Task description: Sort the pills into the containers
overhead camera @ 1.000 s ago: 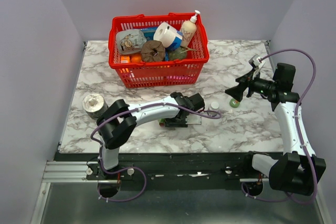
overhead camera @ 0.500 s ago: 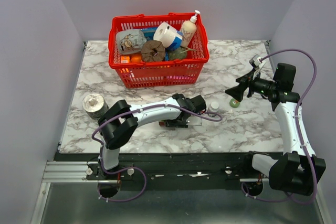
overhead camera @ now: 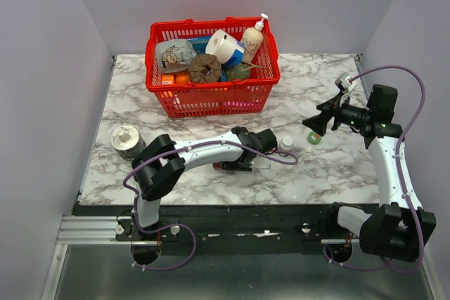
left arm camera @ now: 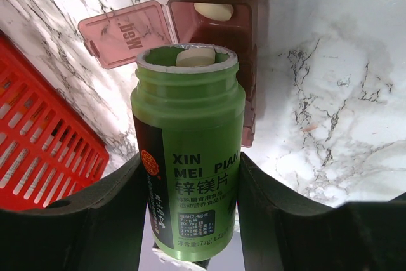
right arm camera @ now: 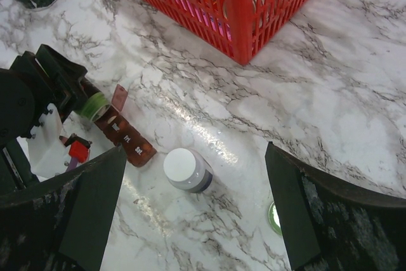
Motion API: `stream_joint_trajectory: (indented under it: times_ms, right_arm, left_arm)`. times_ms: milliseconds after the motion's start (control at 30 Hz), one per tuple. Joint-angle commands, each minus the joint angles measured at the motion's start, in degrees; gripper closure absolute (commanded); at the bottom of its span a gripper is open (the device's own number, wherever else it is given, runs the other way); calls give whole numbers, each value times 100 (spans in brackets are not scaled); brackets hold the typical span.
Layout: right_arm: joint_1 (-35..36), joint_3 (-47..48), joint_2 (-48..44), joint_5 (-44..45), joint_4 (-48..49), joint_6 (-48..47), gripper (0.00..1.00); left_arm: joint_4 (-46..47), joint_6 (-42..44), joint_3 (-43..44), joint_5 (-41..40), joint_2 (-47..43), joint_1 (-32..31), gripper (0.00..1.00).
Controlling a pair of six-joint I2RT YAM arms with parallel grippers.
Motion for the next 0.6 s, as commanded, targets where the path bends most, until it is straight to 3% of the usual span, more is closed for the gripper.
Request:
stream_joint_trajectory:
  times_ms: [0,567]
  right_arm:
    - [-58,177,-13,-236,-85,-79,0]
    - [-102,168,-4,-289,-94,-70,0]
  left_arm:
    - [2,138,-84,-324,-25,-119,100]
    - [195,208,-348,-764,-87,-242,100]
